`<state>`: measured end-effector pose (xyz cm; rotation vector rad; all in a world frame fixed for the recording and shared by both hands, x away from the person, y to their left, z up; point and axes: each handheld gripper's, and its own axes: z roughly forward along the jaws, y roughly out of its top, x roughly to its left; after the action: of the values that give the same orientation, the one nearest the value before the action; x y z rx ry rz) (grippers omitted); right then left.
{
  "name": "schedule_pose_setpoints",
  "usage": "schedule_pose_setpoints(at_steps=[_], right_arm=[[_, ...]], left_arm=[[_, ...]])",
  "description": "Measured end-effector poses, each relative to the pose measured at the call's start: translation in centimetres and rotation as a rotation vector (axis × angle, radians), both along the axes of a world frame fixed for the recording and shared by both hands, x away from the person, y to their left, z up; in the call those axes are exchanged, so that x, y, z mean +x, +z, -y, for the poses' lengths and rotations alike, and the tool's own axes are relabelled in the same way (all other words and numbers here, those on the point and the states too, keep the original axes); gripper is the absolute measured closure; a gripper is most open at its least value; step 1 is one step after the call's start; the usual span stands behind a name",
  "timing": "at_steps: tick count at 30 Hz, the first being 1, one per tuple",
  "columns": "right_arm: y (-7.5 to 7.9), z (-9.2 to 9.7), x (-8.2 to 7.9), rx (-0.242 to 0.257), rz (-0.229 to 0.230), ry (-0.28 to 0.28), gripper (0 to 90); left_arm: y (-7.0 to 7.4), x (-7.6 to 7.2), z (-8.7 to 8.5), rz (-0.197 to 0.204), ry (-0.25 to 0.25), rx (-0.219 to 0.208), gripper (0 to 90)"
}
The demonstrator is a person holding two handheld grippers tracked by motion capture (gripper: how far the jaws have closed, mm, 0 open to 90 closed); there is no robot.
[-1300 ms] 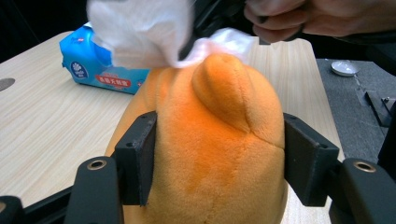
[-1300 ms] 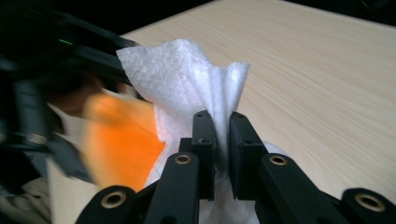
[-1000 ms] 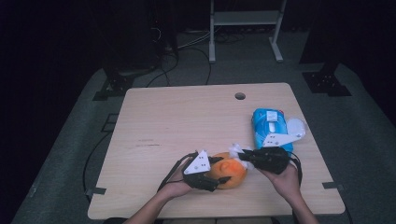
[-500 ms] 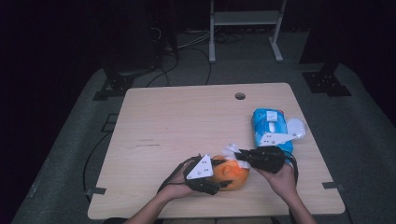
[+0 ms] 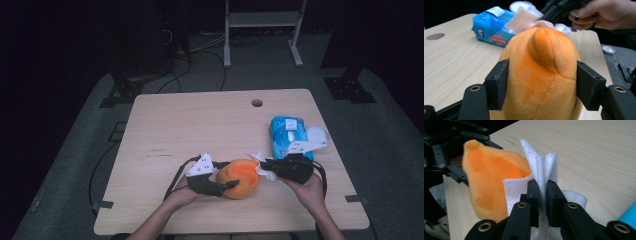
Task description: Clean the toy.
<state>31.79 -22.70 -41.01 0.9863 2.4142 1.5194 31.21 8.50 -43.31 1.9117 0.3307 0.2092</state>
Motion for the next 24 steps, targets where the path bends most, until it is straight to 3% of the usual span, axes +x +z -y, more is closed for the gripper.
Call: schedule_pose_setpoints(at_steps=[13, 18, 21, 24], right_arm=[[1.3, -2.4, -1.1, 0.03, 0.031, 0.091, 81.4], [1.9, -4.0, -2.0, 0.087, 0.04, 0.165, 81.4], [2.3, -5.0, -2.4, 0.07, 0.066, 0.193, 81.4], [2.3, -4.9, -2.4, 0.058, 0.078, 0.183, 81.4]], left_arm=[[-0.1, -0.1, 0.6, 0.0, 0.006, 0.001, 33.1], [-0.3, -0.6, 1.3, 0.015, -0.013, 0.011, 32.5], [-0.3, -0.8, 1.5, 0.027, -0.011, 0.022, 32.5], [-0.3, -0.7, 1.3, 0.019, -0.008, 0.019, 33.0]])
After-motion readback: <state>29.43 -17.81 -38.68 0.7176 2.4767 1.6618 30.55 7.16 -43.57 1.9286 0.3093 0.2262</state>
